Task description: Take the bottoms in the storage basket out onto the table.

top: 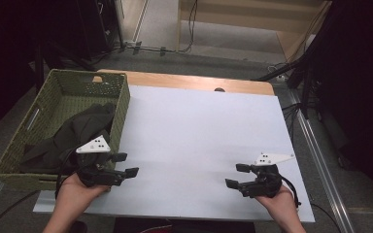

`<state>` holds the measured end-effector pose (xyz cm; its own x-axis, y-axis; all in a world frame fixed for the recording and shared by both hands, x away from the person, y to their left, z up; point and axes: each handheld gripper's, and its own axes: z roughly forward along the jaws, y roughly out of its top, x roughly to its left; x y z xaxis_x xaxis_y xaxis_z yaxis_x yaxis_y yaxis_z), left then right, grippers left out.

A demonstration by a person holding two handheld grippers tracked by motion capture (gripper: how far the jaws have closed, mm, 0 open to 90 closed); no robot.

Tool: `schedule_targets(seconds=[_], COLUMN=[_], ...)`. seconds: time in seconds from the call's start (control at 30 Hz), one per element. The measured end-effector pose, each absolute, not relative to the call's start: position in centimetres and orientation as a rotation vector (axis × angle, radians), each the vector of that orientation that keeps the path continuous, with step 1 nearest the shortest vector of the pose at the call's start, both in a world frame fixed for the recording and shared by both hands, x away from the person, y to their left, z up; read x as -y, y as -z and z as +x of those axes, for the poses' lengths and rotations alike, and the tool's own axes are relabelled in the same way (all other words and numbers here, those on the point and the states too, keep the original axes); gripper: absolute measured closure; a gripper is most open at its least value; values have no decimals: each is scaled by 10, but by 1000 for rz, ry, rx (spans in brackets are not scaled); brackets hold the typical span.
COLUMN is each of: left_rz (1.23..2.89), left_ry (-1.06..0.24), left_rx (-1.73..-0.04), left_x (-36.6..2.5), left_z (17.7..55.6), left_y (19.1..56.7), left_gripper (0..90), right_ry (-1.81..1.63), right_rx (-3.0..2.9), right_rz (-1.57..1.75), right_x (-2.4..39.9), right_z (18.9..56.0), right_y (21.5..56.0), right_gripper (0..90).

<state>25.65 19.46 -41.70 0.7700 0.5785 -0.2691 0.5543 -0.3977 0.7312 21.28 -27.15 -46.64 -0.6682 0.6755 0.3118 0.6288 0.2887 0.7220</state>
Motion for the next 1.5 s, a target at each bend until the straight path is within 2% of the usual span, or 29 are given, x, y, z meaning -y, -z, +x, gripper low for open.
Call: schedule_targets(seconds=[1.17,1.47,1.5], left_rz=[2082,2103,2107], left_ry=[-28,5,18], left_rx=[-847,-842,-844], left_x=[-195,-194,-193], left_z=[257,258,258], left_y=[417,414,413], left_gripper=[285,250,223], right_ry=[-1342,-1334,-1334], right_rx=[-2504,-2512,-2511], right_rz=[1274,1266,1266], right_x=[269,268,267], right_z=[213,213,213], right_y=[471,472,471], right_gripper=[215,215,215])
